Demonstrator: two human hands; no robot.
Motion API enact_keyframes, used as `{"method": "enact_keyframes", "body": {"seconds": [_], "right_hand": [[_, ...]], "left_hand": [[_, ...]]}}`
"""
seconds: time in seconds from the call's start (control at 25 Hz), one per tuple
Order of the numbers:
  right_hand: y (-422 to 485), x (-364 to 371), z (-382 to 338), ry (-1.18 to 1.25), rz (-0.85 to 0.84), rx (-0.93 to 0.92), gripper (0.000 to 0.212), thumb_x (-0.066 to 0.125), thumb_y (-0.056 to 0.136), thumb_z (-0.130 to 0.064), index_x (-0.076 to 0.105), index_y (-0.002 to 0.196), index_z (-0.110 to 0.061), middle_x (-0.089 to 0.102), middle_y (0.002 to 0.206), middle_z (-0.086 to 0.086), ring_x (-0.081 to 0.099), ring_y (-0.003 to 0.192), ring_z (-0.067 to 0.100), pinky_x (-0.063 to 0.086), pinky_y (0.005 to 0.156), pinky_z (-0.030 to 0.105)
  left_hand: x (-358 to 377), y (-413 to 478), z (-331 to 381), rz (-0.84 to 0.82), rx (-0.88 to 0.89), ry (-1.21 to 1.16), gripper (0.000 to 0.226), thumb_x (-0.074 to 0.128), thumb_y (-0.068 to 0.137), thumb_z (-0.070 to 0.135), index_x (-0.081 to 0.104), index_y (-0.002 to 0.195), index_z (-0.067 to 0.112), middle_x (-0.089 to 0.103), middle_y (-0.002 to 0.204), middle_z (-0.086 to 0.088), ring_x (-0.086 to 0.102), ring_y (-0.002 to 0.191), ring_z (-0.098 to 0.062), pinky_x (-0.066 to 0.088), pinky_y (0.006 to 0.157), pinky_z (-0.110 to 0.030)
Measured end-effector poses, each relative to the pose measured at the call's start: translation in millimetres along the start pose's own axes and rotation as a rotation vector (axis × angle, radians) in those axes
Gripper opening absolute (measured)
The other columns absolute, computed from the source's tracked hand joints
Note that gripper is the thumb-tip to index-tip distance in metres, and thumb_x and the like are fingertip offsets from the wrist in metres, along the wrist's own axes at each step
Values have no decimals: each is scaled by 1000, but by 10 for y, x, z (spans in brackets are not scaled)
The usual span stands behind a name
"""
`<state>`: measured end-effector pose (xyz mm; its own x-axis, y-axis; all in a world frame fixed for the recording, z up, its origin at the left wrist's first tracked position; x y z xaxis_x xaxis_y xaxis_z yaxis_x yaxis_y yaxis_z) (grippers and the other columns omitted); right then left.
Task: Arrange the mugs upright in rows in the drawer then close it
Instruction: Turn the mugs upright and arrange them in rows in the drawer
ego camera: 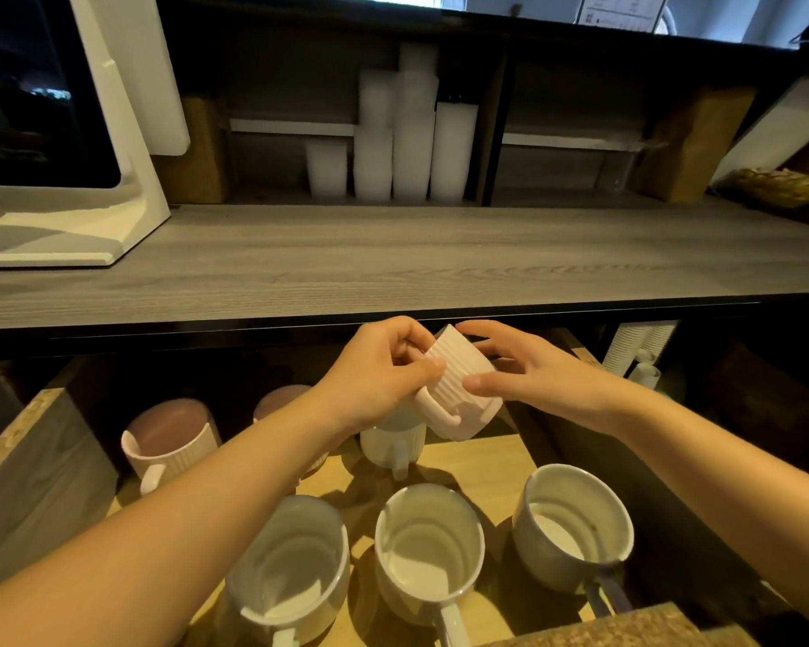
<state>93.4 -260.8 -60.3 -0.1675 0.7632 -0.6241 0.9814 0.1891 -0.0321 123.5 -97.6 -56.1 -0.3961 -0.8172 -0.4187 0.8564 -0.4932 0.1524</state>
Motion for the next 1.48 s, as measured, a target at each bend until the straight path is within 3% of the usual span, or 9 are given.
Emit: {"method": "enact_keyframes", "body": {"seconds": [0.28, 0.44, 0.56, 0.72, 0.92, 1.04, 1.12, 1.24, 1.48], "right_hand": [[140, 92, -41, -248, -4, -51, 74, 75, 73, -37, 35, 135, -28, 48, 119, -9, 50, 108, 12, 49, 78, 18], [142, 49, 29, -169, 89, -83, 76, 78, 70, -36, 38, 134, -28, 49, 121, -10, 50, 108, 10, 50, 76, 18], [130, -9, 80, -114, 119, -74, 79, 78, 65, -41, 37, 132, -29, 48, 119, -11, 50, 107, 9, 49, 76, 18], [89, -19, 105, 13, 117, -73, 74, 76, 60, -38, 38, 124, -34, 49, 114, -18, 51, 108, 8, 47, 77, 17], [94, 62, 120, 132, 16, -88, 72, 77, 66, -34, 38, 126, -36, 51, 123, -14, 51, 114, 10, 49, 90, 24], [81, 57, 133, 321, -107, -36, 49, 67, 83, -24, 43, 122, -40, 53, 124, -12, 53, 115, 10, 51, 89, 24], [36, 28, 100, 388, -133, 12, 33, 59, 85, -30, 47, 112, -44, 54, 120, -13, 54, 112, 9, 52, 86, 21], [2, 41, 40, 138, -100, 5, 41, 59, 74, -44, 47, 113, -37, 52, 112, -15, 54, 102, 4, 50, 77, 15], [46, 65, 74, -189, 3, -13, 60, 75, 74, -36, 47, 126, -24, 51, 109, -9, 54, 94, 10, 49, 75, 16]], "left_hand": [[105, -42, 25, -33, 149, 164, 11, 63, 84, 14, 59, 93, 19, 63, 84, 1, 62, 79, -14, 52, 66, -24], [26, -6, -21, 9, 208, 145, 9, 59, 88, 22, 61, 97, 22, 63, 92, 9, 60, 88, -7, 52, 77, -24], [-85, 42, -126, 85, 167, 89, 30, 62, 85, 26, 52, 114, 27, 57, 112, 12, 53, 105, -2, 45, 91, -24], [19, 47, -328, -196, -13, -14, 72, 74, 77, 20, 33, 136, 28, 47, 126, 14, 49, 112, -3, 46, 83, -14], [63, 28, -350, -124, 14, -58, 63, 75, 74, 12, 42, 124, 30, 52, 113, 18, 53, 104, -2, 49, 74, -13], [25, 43, -354, -70, 39, -2, 62, 78, 72, 15, 44, 121, 31, 53, 111, 18, 53, 103, -3, 45, 74, -14], [41, 53, -349, -68, 60, 38, 64, 80, 69, 19, 45, 120, 33, 54, 112, 18, 54, 104, -4, 45, 74, -14], [113, 34, -339, -78, 95, 150, 68, 83, 64, 31, 44, 120, 37, 53, 110, 22, 54, 103, -2, 49, 73, -15], [279, 5, -365, -153, 149, 321, 81, 80, 62, 44, 37, 130, 38, 51, 123, 16, 51, 111, -7, 52, 87, -27]]}}
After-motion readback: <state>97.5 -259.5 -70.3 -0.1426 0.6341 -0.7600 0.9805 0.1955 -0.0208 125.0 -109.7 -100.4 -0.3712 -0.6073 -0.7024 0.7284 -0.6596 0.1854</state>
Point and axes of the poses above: each hand's wrist, its own y-axis towards the middle knuckle, its own x-axis out of the palm, z = x × y, the point moved 4 cm from there along y, towards the middle knuckle
